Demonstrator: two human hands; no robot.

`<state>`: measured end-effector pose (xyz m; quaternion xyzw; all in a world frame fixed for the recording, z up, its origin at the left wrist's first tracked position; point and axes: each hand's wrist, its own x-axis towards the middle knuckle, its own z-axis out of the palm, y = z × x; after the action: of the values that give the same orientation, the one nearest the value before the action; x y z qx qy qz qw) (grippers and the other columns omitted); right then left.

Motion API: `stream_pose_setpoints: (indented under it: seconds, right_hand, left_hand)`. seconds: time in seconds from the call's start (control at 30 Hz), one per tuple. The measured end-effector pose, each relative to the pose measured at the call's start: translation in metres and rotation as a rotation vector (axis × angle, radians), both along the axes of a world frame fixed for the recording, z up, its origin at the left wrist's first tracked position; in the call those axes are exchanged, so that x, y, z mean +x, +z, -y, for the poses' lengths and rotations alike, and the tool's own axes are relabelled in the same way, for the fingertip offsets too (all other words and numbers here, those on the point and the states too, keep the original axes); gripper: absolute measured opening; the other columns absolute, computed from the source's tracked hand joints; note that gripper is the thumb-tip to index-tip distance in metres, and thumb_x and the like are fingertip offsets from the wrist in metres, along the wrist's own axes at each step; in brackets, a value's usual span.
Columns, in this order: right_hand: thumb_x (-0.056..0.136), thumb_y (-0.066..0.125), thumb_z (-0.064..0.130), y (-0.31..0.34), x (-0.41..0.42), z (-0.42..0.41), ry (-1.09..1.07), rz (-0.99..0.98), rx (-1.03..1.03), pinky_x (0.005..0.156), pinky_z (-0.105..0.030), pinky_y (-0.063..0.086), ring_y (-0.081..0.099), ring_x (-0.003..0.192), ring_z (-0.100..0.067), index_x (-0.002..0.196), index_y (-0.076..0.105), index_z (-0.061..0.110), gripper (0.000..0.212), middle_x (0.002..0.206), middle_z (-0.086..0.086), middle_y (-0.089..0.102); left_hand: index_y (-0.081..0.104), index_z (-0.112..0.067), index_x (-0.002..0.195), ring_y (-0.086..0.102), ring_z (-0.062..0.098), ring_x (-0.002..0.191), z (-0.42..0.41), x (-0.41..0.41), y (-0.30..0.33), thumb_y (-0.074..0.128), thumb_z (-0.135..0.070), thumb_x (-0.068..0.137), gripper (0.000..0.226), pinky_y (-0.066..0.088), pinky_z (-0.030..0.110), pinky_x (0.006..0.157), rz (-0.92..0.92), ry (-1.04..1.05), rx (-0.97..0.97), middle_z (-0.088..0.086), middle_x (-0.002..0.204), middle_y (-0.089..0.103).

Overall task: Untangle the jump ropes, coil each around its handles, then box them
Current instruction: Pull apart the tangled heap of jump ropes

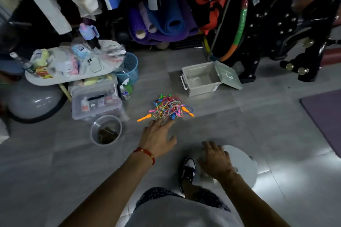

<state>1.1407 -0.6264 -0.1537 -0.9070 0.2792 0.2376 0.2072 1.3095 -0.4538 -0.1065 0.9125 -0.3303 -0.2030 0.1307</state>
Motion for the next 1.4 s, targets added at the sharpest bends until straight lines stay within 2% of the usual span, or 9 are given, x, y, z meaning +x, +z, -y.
stream_pose_setpoints:
  seconds: [0.23, 0.4, 0.5, 0.7, 0.87, 0.93, 1.1, 1.2, 1.4]
  right_hand:
    - [0.092, 0.055, 0.049, 0.0, 0.105, 0.099, 0.021, 0.05, 0.035, 0.11, -0.04, 0.035, 0.043, 0.133, -0.026, 0.149, 0.036, 0.024, 0.065, 0.149, -0.003, 0.042]
    - [0.091, 0.056, 0.05, 0.004, 0.173, 0.155, 0.013, 0.031, 0.022, 0.108, -0.04, 0.037, 0.044, 0.133, -0.026, 0.148, 0.038, 0.025, 0.064, 0.147, -0.003, 0.044]
    - [0.092, 0.057, 0.048, 0.003, 0.203, 0.178, 0.01, 0.024, 0.007, 0.108, -0.039, 0.037, 0.044, 0.133, -0.025, 0.148, 0.038, 0.025, 0.064, 0.147, -0.003, 0.044]
    - [0.091, 0.058, 0.047, 0.001, 0.276, 0.226, -0.037, -0.014, -0.009, 0.108, -0.044, 0.04, 0.044, 0.133, -0.026, 0.148, 0.038, 0.025, 0.064, 0.147, -0.003, 0.045]
    - [0.09, 0.06, 0.045, -0.015, 0.34, 0.268, -0.009, -0.06, 0.01, 0.106, -0.043, 0.041, 0.044, 0.132, -0.03, 0.148, 0.039, 0.026, 0.064, 0.147, -0.006, 0.045]
    - [0.09, 0.06, 0.044, -0.027, 0.367, 0.287, 0.045, -0.065, 0.023, 0.106, -0.042, 0.04, 0.044, 0.132, -0.03, 0.147, 0.04, 0.025, 0.063, 0.147, -0.007, 0.045]
    - [0.091, 0.061, 0.046, -0.091, 0.416, 0.331, 0.257, -0.154, 0.151, 0.105, -0.041, 0.042, 0.049, 0.128, -0.032, 0.145, 0.044, 0.024, 0.061, 0.141, -0.009, 0.05]
    - [0.089, 0.061, 0.048, -0.144, 0.438, 0.356, 0.357, -0.258, 0.25, 0.104, -0.045, 0.043, 0.055, 0.123, -0.032, 0.14, 0.048, 0.025, 0.057, 0.136, -0.009, 0.057]
    - [0.089, 0.065, 0.041, -0.302, 0.458, 0.396, 0.459, -0.432, 0.317, 0.104, -0.04, 0.042, 0.051, 0.128, -0.034, 0.141, 0.049, 0.022, 0.057, 0.139, -0.013, 0.055]
  left_hand:
    - [0.053, -0.034, 0.14, 0.051, 0.022, 0.128, 0.082, 0.083, -0.006, 0.038, -0.05, 0.073, 0.07, 0.038, 0.038, 0.11, -0.065, 0.066, -0.066, -0.003, 0.136, 0.059]
    - [0.056, -0.027, 0.136, 0.056, 0.03, 0.117, 0.125, 0.149, -0.001, 0.038, -0.055, 0.07, 0.074, 0.044, 0.042, 0.102, -0.116, 0.189, -0.123, 0.004, 0.129, 0.063]
    - [0.057, -0.022, 0.137, 0.057, 0.033, 0.116, 0.145, 0.186, -0.011, 0.039, -0.055, 0.07, 0.077, 0.046, 0.044, 0.1, -0.155, 0.185, -0.153, 0.007, 0.131, 0.061]
    - [0.065, -0.02, 0.127, 0.063, 0.025, 0.109, 0.19, 0.275, -0.036, 0.063, -0.025, 0.08, 0.047, 0.048, 0.033, 0.095, -0.233, 0.153, -0.244, 0.005, 0.118, 0.069]
    - [0.066, -0.023, 0.117, 0.064, 0.027, 0.105, 0.21, 0.339, -0.06, 0.049, -0.041, 0.076, 0.048, 0.05, 0.036, 0.09, -0.155, 0.169, -0.157, 0.002, 0.112, 0.07]
    - [0.064, -0.024, 0.123, 0.062, 0.027, 0.11, 0.217, 0.352, -0.066, 0.05, -0.04, 0.078, 0.05, 0.05, 0.039, 0.094, -0.143, 0.227, -0.147, 0.001, 0.119, 0.068]
    - [0.061, -0.02, 0.127, 0.059, 0.037, 0.11, 0.241, 0.35, -0.092, 0.04, -0.045, 0.075, 0.061, 0.052, 0.049, 0.091, -0.037, 0.48, -0.032, 0.013, 0.128, 0.058]
    - [0.059, -0.02, 0.132, 0.057, 0.037, 0.115, 0.256, 0.336, -0.128, 0.043, -0.047, 0.073, 0.067, 0.051, 0.047, 0.095, -0.066, 0.693, 0.031, 0.014, 0.134, 0.054]
    - [0.052, -0.024, 0.14, 0.05, 0.036, 0.124, 0.295, 0.289, -0.274, 0.06, -0.027, 0.078, 0.063, 0.045, 0.038, 0.098, -0.147, 0.997, 0.018, 0.014, 0.143, 0.046]
